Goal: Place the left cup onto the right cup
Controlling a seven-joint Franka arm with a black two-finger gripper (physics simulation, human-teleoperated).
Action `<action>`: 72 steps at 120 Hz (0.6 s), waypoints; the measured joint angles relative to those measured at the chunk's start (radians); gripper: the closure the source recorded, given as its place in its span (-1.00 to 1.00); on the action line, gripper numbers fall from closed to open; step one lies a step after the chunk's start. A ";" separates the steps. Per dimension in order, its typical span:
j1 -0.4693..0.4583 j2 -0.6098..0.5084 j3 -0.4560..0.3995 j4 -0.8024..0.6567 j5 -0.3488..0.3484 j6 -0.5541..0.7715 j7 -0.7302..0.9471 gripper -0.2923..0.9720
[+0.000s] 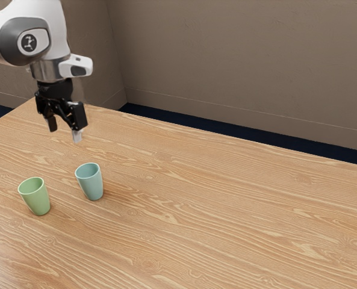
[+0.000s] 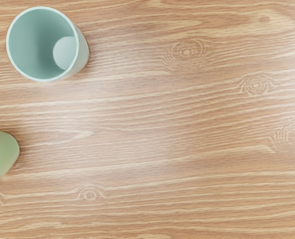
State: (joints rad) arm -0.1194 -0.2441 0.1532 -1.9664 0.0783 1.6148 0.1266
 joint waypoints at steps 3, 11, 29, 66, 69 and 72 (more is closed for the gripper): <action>0.000 -0.017 0.000 -0.019 0.001 0.006 -0.001 -0.54; 0.006 -0.055 0.000 -0.068 0.003 0.022 -0.003 -0.54; 0.015 -0.089 0.020 -0.160 0.008 0.055 -0.009 -0.54; 0.017 -0.089 0.061 -0.284 0.021 0.137 -0.016 -0.54; 0.017 -0.089 0.064 -0.291 0.021 0.144 -0.016 -0.54; 0.017 -0.088 0.067 -0.298 0.022 0.150 -0.017 -0.54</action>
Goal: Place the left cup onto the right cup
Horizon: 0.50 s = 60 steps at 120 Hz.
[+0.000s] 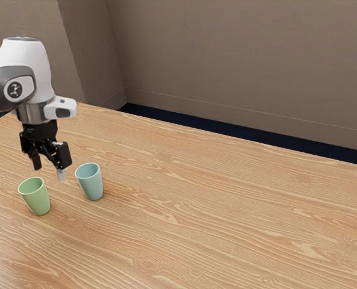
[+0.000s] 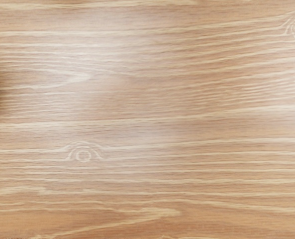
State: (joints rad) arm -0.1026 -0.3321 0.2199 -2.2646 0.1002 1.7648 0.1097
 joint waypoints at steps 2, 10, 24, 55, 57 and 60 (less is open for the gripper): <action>0.000 0.001 0.001 -0.004 0.000 0.004 0.000 -0.54; 0.000 0.003 0.004 -0.017 0.001 0.020 -0.001 -0.54; 0.000 0.007 0.025 -0.041 0.003 0.046 -0.003 -0.54; 0.000 0.009 0.105 -0.062 0.019 0.078 0.005 -0.54; 0.000 0.009 0.111 -0.063 0.020 0.079 0.007 -0.54; 0.000 0.010 0.121 -0.063 0.021 0.080 0.010 -0.54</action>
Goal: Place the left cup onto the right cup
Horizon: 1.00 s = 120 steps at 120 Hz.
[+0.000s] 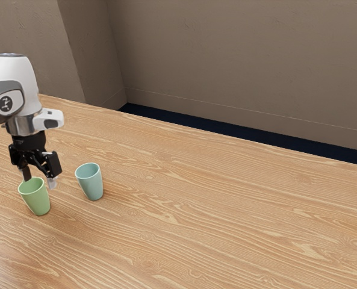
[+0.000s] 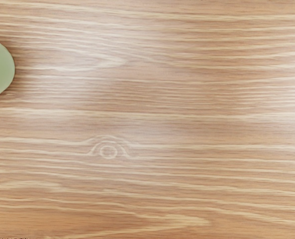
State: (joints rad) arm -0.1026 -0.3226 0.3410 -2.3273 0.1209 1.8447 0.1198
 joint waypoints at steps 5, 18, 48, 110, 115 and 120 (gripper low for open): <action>0.000 0.000 0.014 0.000 0.003 0.002 0.005 -0.54; 0.000 0.003 0.046 0.001 0.014 0.005 0.021 -0.54; 0.001 0.017 0.125 0.001 0.036 0.011 0.064 -0.54; 0.017 0.156 0.204 0.078 0.060 0.059 0.148 -0.54; 0.018 0.181 0.203 0.097 0.055 0.061 0.152 -0.54; 0.017 0.198 0.202 0.110 0.048 0.062 0.155 -0.54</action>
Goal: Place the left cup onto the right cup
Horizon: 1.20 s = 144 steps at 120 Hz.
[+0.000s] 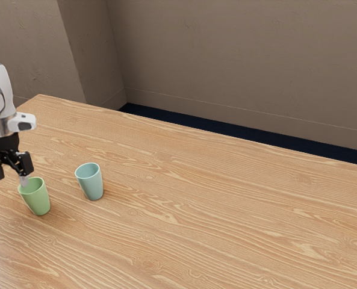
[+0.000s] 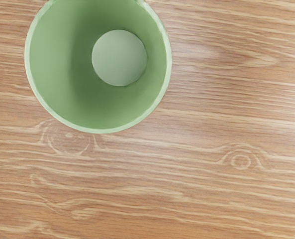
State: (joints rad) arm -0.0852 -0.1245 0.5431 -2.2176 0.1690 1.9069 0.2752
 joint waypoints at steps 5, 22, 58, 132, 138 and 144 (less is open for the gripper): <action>-0.002 0.011 0.000 0.006 -0.011 0.002 0.003 -0.54; -0.009 0.049 -0.003 0.006 -0.041 0.028 0.013 -0.54; -0.016 0.117 -0.005 -0.007 -0.088 0.091 0.028 -0.54; -0.021 0.181 -0.009 -0.003 -0.111 0.234 0.043 -0.54; -0.018 0.189 -0.010 -0.004 -0.113 0.240 0.043 -0.54; -0.017 0.198 -0.011 -0.004 -0.118 0.245 0.044 -0.54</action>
State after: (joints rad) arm -0.1019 0.0736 0.5326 -2.2214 0.0509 2.1518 0.3190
